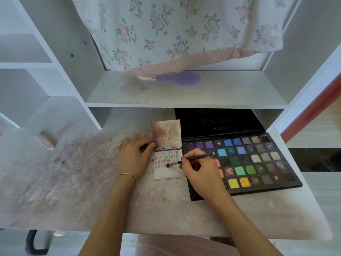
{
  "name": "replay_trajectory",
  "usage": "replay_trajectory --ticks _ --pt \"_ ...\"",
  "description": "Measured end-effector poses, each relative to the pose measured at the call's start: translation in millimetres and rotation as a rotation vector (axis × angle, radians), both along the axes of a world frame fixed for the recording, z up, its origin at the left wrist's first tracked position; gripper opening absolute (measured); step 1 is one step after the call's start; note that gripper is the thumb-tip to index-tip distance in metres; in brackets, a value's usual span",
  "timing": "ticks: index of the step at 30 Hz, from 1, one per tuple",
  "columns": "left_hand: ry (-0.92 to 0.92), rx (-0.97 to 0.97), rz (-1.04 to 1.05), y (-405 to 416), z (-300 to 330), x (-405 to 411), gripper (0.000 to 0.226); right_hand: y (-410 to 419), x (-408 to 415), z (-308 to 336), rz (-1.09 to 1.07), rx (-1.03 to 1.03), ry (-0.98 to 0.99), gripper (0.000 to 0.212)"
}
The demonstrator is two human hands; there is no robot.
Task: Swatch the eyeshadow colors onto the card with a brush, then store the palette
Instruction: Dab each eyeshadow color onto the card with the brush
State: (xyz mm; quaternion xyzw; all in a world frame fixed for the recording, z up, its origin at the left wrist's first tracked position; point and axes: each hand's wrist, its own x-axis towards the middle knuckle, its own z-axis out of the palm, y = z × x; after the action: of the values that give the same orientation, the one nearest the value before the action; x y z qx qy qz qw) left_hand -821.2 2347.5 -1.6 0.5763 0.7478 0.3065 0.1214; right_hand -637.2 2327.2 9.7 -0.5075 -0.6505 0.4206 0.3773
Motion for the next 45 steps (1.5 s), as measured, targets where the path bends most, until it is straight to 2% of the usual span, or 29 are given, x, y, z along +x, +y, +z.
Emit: replay_trajectory --ticks 36,42,45 --pt "-0.021 0.01 0.002 0.2 -0.8 0.4 0.016 0.5 -0.5 -2.5 0.003 0.024 0.006 0.022" --pt "-0.018 0.01 0.003 0.1 0.0 0.8 0.015 0.0 2.8 -0.6 -0.059 0.114 0.175 0.031" --pt "-0.017 0.01 -0.006 0.0 1.1 0.8 0.015 -1.3 4.8 -0.3 -0.061 0.165 0.188 0.032"
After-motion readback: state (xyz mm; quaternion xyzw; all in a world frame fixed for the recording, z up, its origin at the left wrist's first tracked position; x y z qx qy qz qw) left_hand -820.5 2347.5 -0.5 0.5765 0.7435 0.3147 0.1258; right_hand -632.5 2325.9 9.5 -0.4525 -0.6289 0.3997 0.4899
